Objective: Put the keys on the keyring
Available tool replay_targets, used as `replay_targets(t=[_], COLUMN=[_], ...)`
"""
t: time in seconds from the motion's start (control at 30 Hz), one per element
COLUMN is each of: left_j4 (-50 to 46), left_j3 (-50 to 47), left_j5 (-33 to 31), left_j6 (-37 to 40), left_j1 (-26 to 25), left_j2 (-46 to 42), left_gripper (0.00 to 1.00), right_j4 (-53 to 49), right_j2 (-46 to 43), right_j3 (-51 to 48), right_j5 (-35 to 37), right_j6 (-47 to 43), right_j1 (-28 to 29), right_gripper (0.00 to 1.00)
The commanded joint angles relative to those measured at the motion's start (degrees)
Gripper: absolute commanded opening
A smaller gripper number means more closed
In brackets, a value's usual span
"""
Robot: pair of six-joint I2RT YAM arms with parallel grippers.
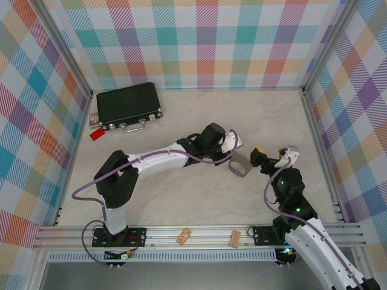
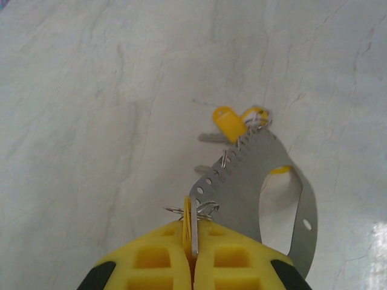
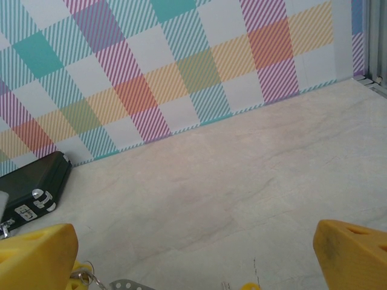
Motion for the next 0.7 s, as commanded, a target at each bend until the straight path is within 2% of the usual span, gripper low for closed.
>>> replay_targets(t=[0.0,0.67], left_j4=[-1.16,-11.83], left_j3=[-1.24,-6.34], left_j5=[-2.73,-7.32], left_j6=[1.88,2.74], left_j1=[0.74,4.42], left_j2=[-3.20,-2.87], left_gripper=[0.00,0.00], right_j4=[2.50,3.04], right_j2=[0.08,3.50], right_j3=[-0.59,-0.07], right_j5=[-0.37,-4.29], right_j6=[1.11,1.99], right_j1=[-0.24,-0.17], right_gripper=[0.99,0.99])
